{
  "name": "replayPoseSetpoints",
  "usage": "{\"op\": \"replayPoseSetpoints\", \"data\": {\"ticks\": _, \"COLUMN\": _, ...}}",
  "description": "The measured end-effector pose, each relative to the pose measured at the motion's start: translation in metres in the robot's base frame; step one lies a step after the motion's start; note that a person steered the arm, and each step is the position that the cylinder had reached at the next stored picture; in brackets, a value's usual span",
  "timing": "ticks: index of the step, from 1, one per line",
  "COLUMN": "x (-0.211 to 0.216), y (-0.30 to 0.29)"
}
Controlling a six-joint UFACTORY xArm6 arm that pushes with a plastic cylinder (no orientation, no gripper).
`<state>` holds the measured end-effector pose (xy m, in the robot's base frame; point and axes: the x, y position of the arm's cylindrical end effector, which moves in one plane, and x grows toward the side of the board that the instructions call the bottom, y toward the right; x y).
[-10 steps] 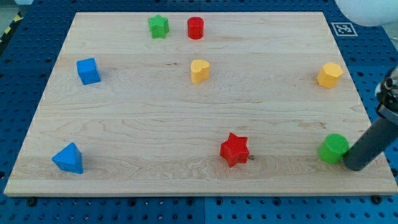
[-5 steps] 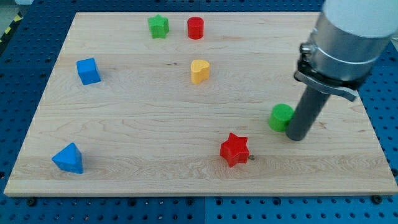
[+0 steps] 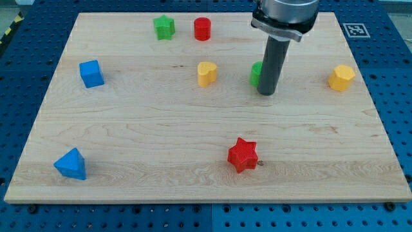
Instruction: Push the green circle vertical to the red star
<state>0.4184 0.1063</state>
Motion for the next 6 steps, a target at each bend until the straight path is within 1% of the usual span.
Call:
{"op": "replayPoseSetpoints", "data": {"ticks": 5, "x": -0.127, "y": -0.004}}
{"op": "replayPoseSetpoints", "data": {"ticks": 6, "x": -0.119, "y": -0.004}}
